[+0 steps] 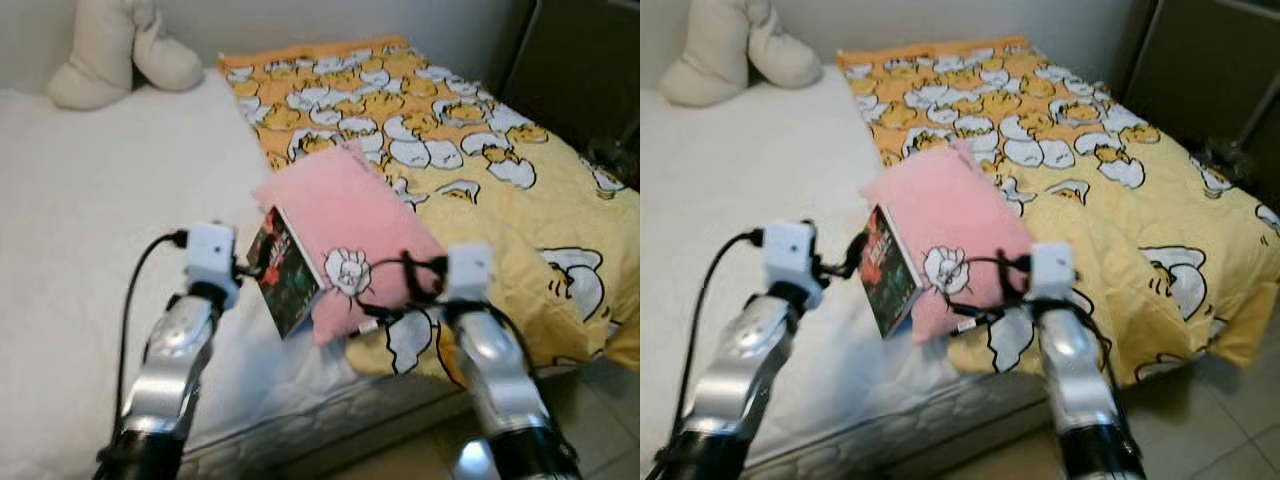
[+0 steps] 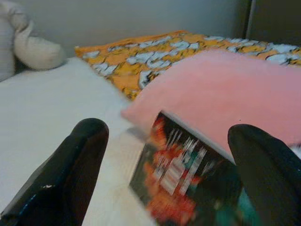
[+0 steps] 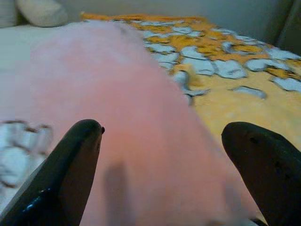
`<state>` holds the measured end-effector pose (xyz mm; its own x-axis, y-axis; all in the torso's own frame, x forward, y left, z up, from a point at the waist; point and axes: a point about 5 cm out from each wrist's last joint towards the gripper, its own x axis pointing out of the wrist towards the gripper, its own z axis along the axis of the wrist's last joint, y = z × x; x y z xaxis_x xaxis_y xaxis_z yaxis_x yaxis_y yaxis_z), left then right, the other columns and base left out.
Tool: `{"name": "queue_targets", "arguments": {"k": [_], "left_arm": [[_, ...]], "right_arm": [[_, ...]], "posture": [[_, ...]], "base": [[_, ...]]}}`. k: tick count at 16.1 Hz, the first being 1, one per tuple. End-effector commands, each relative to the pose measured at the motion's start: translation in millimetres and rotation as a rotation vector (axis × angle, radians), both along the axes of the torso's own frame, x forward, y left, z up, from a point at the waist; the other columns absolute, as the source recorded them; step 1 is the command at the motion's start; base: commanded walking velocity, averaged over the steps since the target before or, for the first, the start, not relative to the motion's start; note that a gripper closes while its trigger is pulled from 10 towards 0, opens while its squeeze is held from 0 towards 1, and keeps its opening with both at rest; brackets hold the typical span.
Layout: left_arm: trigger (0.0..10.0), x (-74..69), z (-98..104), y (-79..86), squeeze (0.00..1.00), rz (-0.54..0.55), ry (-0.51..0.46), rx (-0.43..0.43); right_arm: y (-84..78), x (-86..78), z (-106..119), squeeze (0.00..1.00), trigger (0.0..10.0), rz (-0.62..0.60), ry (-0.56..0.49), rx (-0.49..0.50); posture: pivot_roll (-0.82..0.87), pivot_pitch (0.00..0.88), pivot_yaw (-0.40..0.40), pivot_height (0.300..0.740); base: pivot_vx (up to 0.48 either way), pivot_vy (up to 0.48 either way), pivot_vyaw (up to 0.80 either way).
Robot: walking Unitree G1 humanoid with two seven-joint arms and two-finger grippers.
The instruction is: Clean up the room
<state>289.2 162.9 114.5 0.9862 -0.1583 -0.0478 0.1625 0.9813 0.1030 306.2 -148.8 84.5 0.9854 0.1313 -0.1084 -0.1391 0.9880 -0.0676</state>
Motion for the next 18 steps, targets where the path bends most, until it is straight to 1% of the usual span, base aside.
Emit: {"name": "queue_targets", "arguments": {"k": [1, 2, 3, 4, 5, 7, 8, 9, 10, 11, 12, 13, 14, 16, 18], "left_arm": [[10.0, -1.6, 4, 4.7, 0.0, 0.013, -0.006, 0.023], [10.0, -4.3, 5, 7.2, 0.0, 0.025, -0.007, 0.026], [10.0, -13.3, 9, 16.3, 0.0, 0.062, -0.013, 0.037], [10.0, -16.1, 10, 18.4, 0.0, 0.069, -0.015, 0.042], [10.0, -26.5, 15, 27.3, 0.0, 0.095, -0.016, 0.068], [10.0, -38.3, 21, 40.2, 0.0, 0.136, -0.016, 0.094], [10.0, -43.8, 24, 44.2, 0.0, 0.151, -0.014, 0.104], [10.0, -51.5, 27, 50.8, 0.0, 0.177, -0.014, 0.119], [10.0, -56.8, 30, 53.9, 0.0, 0.19, -0.013, 0.126], [10.0, -59.2, 31, 54.3, 0.0, 0.197, -0.01, 0.127], [10.0, -63.9, 32, 55.5, 0.0, 0.217, -0.007, 0.124], [10.0, -65.4, 32, 53.3, 0.0, 0.221, -0.004, 0.12], [10.0, -66.9, 31, 50.4, 0.0, 0.223, 0.001, 0.112], [10.0, -68.3, 28, 46.5, 0.0, 0.224, 0.016, 0.095], [10.0, -66.7, 25, 42.8, 0.0, 0.215, 0.029, 0.085]], "right_arm": [[5.5, 6.0, 4, 0.0, 10.0, 0.028, -0.017, 0.015], [7.2, 8.6, 4, 0.0, 10.0, 0.037, -0.013, 0.014], [10.3, 19.7, -4, 0.0, 10.0, 0.036, 0.033, 0.013], [10.8, 22.4, -7, 0.0, 10.0, 0.031, 0.051, 0.013], [15.6, 28.0, -16, 0.0, 10.0, 0.031, 0.107, 0.022], [26.8, 32.3, -21, 0.0, 10.0, 0.054, 0.148, 0.014], [32.7, 34.5, -20, 0.0, 10.0, 0.07, 0.15, 0.017], [46.2, 38.7, -17, 0.0, 10.0, 0.099, 0.152, 0.025], [57.7, 42.2, -13, 0.0, 10.0, 0.125, 0.144, 0.029], [63.7, 43.5, -11, 0.0, 10.0, 0.141, 0.136, 0.035], [84.2, 44.4, -4, 0.0, 10.0, 0.199, 0.116, 0.047], [92.6, 43.2, -3, 0.0, 10.0, 0.231, 0.103, 0.034], [99.7, 41.8, -2, 0.0, 10.0, 0.257, 0.097, 0.03], [106.8, 38.9, -5, 0.0, 10.0, 0.273, 0.12, 0.053], [123.5, 33.6, -6, 0.0, 10.0, 0.329, 0.131, 0.085]], "posture": [[0.06, 0.04, 0.021, 0.732], [0.1, 0.052, 0.012, 0.732], [0.15, 0.07, -0.002, 0.732], [0.17, 0.073, -0.005, 0.732], [0.23, 0.098, -0.016, 0.732], [0.3, 0.125, -0.024, 0.732], [0.32, 0.136, -0.027, 0.732], [0.35, 0.145, -0.035, 0.732], [0.37, 0.149, -0.041, 0.732], [0.38, 0.15, -0.048, 0.732], [0.38, 0.152, -0.057, 0.732], [0.38, 0.153, -0.071, 0.732], [0.38, 0.154, -0.077, 0.732], [0.36, 0.153, -0.085, 0.732], [0.34, 0.151, -0.088, 0.732]], "base": [[0.0, 0.0, 0.0], [0.0, 0.0, 0.0], [0.0, 0.0, 0.0], [0.0, 0.0, 0.0], [0.0, 0.0, 0.0], [0.0, 0.0, 0.0], [0.0, 0.0, 0.0], [0.0, 0.0, 0.0], [0.0, 0.0, 0.0], [0.0, 0.0, 0.0], [0.0, 0.0, 0.0], [0.0, 0.0, 0.0], [0.0, 0.0, 0.0], [0.0, 0.0, 0.0], [0.0, 0.0, 0.0]]}}
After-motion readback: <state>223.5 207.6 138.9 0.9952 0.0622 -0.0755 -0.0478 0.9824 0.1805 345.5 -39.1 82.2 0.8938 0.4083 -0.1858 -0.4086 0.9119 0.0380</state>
